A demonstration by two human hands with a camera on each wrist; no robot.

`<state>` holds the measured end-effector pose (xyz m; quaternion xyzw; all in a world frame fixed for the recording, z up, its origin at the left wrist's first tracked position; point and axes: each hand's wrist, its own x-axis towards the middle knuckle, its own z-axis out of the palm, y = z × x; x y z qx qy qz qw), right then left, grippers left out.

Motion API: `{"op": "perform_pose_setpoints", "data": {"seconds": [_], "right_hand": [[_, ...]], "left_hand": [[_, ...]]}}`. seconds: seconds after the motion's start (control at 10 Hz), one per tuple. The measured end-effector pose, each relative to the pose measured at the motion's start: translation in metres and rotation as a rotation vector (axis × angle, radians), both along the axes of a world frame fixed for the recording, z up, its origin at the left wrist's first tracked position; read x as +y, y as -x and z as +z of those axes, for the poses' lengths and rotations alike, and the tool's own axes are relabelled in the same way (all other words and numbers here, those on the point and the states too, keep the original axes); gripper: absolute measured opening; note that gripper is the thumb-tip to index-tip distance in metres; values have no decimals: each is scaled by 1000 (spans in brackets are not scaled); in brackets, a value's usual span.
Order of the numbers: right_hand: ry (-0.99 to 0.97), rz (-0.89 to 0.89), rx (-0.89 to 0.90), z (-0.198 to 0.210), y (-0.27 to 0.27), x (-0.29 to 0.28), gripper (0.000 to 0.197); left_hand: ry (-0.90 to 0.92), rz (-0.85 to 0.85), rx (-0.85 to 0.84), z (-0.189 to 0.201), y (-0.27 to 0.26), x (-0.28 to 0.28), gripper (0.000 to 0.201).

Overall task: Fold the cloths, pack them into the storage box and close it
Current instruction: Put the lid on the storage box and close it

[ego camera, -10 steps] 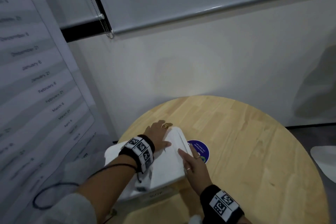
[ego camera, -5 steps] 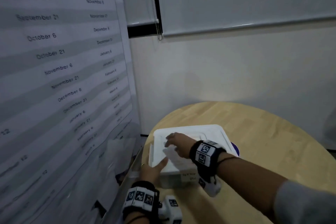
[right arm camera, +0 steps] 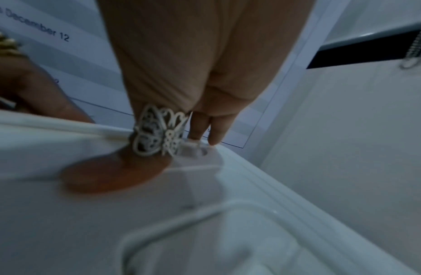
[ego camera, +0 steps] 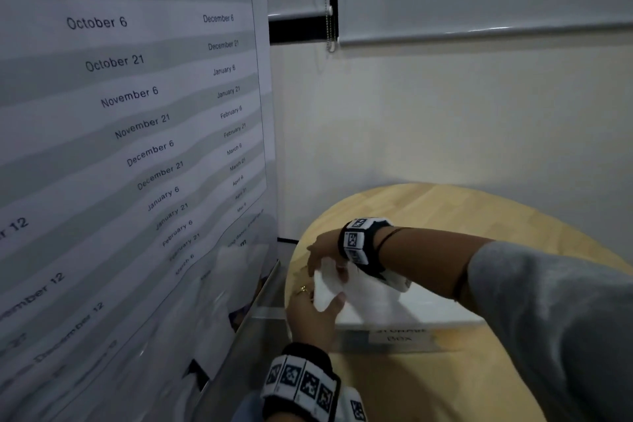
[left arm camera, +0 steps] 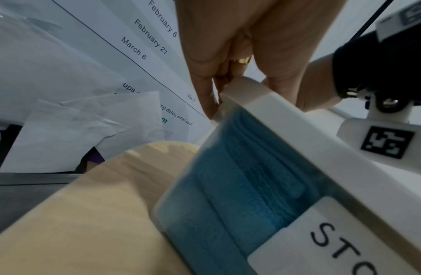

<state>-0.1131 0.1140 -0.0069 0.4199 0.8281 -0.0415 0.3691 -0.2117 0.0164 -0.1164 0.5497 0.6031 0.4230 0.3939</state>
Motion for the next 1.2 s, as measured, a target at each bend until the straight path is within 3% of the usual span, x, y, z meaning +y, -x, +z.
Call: {"op": "perform_pose_setpoints", "data": {"seconds": [0.1, 0.2, 0.3, 0.4, 0.5, 0.6, 0.7, 0.9, 1.0, 1.1, 1.2], "right_hand": [[-89, -139, 91, -4, -18, -5, 82], [-256, -439, 393, -1, -59, -36, 87], [-347, -783, 455, -19, -111, -92, 84], [-265, -951, 402, -37, -151, -143, 101], [-269, -1002, 368, -44, -191, -165, 98], [-283, -1006, 365, -48, -220, -168, 92], [-317, -1007, 367, -50, -236, -161, 88], [-385, -978, 386, -54, -246, -151, 87], [-346, -964, 346, -60, -249, -152, 93], [-179, -977, 364, -47, -256, -144, 100], [-163, -1137, 563, -8, -275, -149, 135]], "left_hand": [[26, -83, 108, 3, -3, 11, 55], [120, -216, 288, 17, -11, 27, 68], [203, -311, 408, 33, -33, 36, 63], [233, -340, 445, 43, -69, 37, 66], [204, -460, 513, 49, -107, 32, 74], [208, -544, 624, 48, -138, 32, 61], [67, -553, 785, 35, -157, 44, 47], [-197, -595, 818, 6, -159, 64, 46], [-234, -603, 813, -4, -160, 62, 48], [-292, -668, 792, 3, -153, 56, 86], [-171, -566, 753, 13, -147, 67, 72]]}}
